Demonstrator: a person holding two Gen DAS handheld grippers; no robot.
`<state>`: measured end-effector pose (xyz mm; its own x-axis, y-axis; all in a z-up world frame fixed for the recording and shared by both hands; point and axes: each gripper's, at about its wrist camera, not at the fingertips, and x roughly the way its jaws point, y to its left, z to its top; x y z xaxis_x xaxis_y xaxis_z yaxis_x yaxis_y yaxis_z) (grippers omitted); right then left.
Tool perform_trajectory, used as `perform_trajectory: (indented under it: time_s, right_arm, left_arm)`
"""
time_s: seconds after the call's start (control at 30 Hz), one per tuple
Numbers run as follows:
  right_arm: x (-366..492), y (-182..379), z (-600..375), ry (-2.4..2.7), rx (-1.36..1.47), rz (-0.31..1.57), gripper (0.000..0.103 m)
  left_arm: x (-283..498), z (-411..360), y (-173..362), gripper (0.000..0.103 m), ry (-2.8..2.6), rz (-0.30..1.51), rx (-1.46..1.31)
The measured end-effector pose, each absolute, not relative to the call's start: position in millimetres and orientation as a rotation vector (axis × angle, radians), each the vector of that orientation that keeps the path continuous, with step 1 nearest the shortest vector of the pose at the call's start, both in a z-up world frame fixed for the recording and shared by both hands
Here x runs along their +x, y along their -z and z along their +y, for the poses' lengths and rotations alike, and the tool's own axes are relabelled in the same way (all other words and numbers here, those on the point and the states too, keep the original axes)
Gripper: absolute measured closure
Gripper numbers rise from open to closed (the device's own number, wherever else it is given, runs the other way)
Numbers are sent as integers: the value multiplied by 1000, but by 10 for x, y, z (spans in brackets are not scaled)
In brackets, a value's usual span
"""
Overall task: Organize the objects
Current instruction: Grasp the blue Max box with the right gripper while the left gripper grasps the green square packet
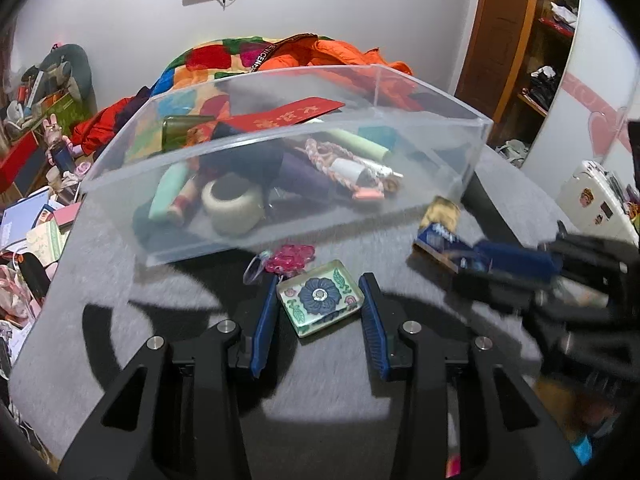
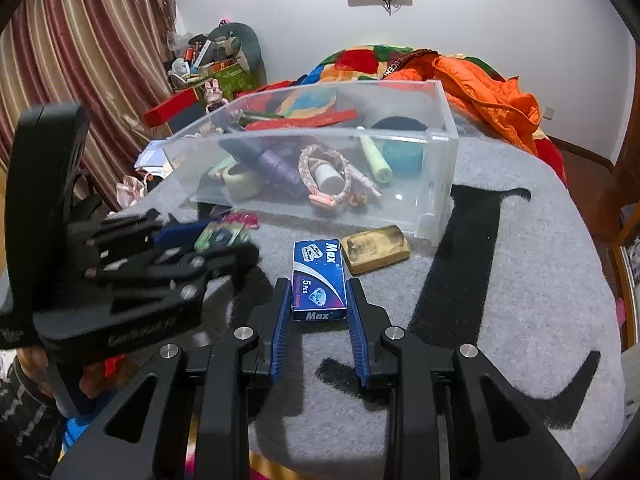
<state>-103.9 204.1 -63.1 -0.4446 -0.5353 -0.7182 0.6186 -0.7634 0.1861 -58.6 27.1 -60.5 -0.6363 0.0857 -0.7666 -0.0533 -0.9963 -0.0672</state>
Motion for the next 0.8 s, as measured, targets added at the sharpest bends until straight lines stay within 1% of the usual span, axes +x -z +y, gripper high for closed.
perform_trajectory:
  time_s: [0.1,0.17,0.23,0.27,0.43,0.47,0.53,0.63,0.8]
  right_arm:
    - [-1014,579,2027,2205,1037,129,78]
    - [-998,553,2014,2205,1032,130,78]
    - [-989,536,1999,2207,1032,131,78]
    - [-989,533,2000,2208,1032,130,78]
    - [-981,528,1983,2207,1032,127,78]
    - [-981,527,1987,2207,1031,127,78]
    - [-979,517,1978,2208,1031,124,78]
    - [-967,487,1977,2210,1023,120,78]
    - [-910,344,1989,2218,966,123,78]
  left_arm:
    - [-467,207,604,62,-2748,-57,-1288]
    - [-388,156,592,60,-2764,-46,-1281]
    - [-328,106,585,44,-2781,-43,-1284]
    - [-292,78,581,42,-2791,-51,-1283]
    - [-235,66,582,42,-2774,-90,-1282]
    - [-260,92,589,43,-2762,-99,-1290]
    - [-297,147,600,57,-2775,-78,-1294]
    - [-379,165,596,69,-2783,-93,-1299]
    - [-349,161,553,69,-2781,-118,-1292]
